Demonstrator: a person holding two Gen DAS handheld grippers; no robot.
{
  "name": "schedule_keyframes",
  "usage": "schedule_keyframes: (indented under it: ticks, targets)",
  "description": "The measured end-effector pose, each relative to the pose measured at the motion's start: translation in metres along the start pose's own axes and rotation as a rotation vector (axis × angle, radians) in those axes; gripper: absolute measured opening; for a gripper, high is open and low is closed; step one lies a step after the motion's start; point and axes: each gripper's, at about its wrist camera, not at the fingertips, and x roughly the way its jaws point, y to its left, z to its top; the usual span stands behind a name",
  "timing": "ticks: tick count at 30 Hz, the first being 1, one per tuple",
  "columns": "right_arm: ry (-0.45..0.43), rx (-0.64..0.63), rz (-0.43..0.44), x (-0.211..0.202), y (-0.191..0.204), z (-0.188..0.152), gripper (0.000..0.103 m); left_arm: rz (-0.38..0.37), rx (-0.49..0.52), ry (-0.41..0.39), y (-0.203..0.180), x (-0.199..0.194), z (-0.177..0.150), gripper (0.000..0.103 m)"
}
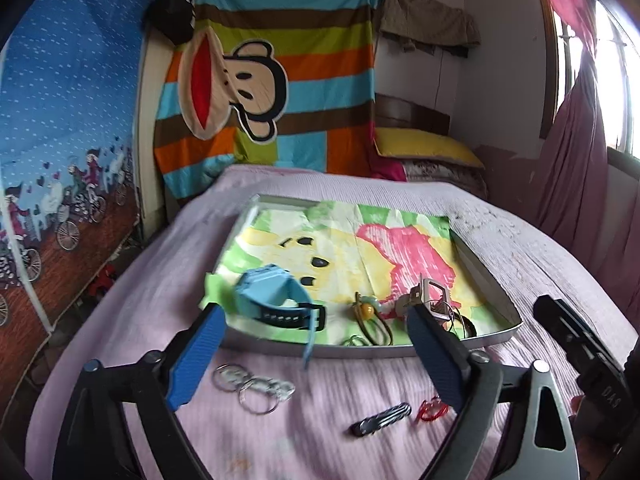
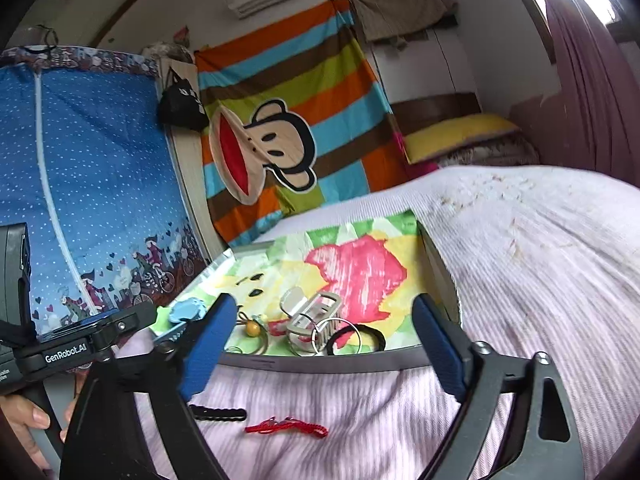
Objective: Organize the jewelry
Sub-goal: 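Withdraw both tools from the tray toward the remaining items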
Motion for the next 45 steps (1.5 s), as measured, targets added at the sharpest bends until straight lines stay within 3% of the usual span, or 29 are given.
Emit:
schedule_keyframes:
  ticks: [5, 12, 18, 29, 45]
  targets:
    - [-0.039, -0.052, 0.026, -0.025, 0.013, -0.001, 0.101, 0.017, 0.009, -0.05, 0.01, -0.026, -0.008, 0.101]
    - [-0.055, -0.153, 0.026, -0.046, 0.031, -0.01, 0.101, 0.033, 0.009, -0.085, 0.028, -0.053, -0.028, 0.103]
    - [-0.011, -0.162, 0.021, -0.054, 0.033, -0.024, 0.101, 0.063, 0.032, -0.084, 0.038, -0.061, -0.051, 0.103]
    - [0.056, -0.186, 0.013, -0.048, 0.033, -0.036, 0.101, 0.049, 0.011, -0.013, 0.052, -0.055, -0.065, 0.103]
    - [0.252, -0.185, -0.044, -0.004, 0.033, -0.056, 0.101, 0.05, -0.036, 0.139, 0.062, -0.026, -0.076, 0.103]
